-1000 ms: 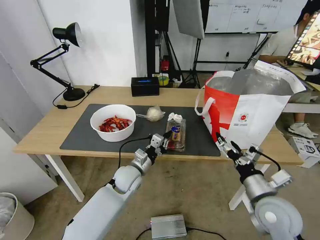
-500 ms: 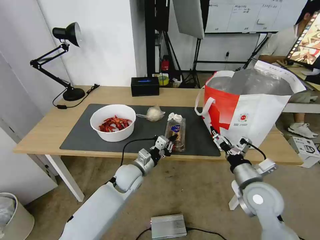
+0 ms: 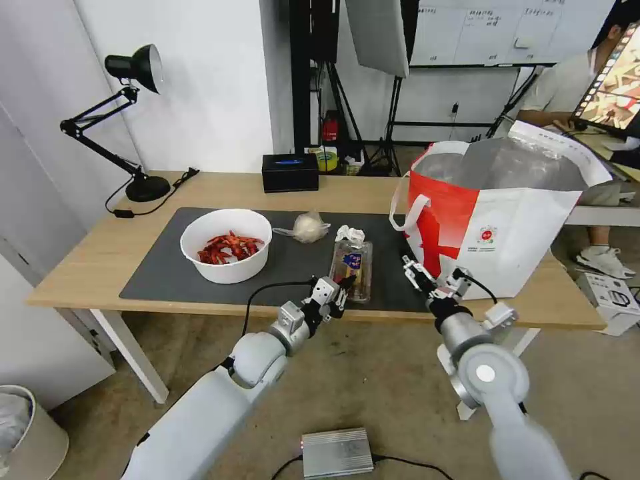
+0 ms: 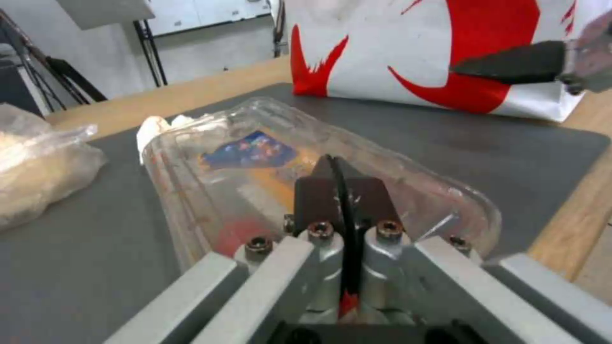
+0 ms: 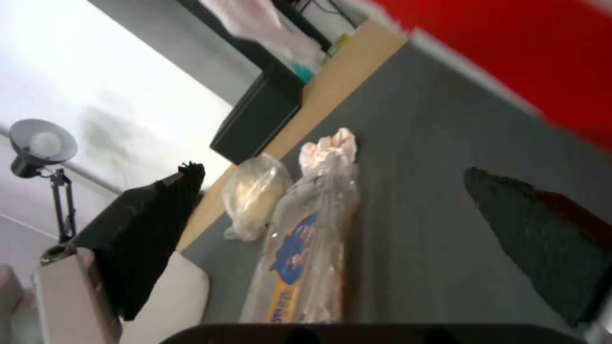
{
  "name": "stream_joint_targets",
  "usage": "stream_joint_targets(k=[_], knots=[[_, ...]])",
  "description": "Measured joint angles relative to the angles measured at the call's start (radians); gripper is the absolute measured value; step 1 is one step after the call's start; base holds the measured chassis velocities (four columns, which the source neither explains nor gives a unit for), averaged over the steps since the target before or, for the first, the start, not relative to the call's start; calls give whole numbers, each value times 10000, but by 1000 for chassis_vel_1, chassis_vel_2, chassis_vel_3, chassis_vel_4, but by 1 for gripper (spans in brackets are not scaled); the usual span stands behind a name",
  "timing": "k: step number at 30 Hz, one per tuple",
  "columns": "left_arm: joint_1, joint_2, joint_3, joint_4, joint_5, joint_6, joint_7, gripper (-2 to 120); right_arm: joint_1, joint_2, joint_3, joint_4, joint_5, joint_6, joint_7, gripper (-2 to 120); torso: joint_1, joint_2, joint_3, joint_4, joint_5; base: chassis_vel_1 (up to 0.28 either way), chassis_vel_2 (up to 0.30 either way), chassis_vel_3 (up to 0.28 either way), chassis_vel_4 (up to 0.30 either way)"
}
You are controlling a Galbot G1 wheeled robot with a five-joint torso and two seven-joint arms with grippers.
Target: Pick up the trash from the table and place it into the takeout bag.
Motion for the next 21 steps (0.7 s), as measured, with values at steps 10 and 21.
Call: stream_joint_targets(k=[10, 21], knots=[[-60, -63, -18, 143, -11, -11, -46, 0, 603, 160, -406, -553, 139, -130, 155, 100, 0, 0, 0, 0, 0, 0, 0, 0, 0], [-38, -11, -81, 110, -48, -25, -70, 0, 1114, 473, -548, -813, 1198, -488, 807, 100, 0, 0, 0, 0, 0, 0, 0, 0, 0]])
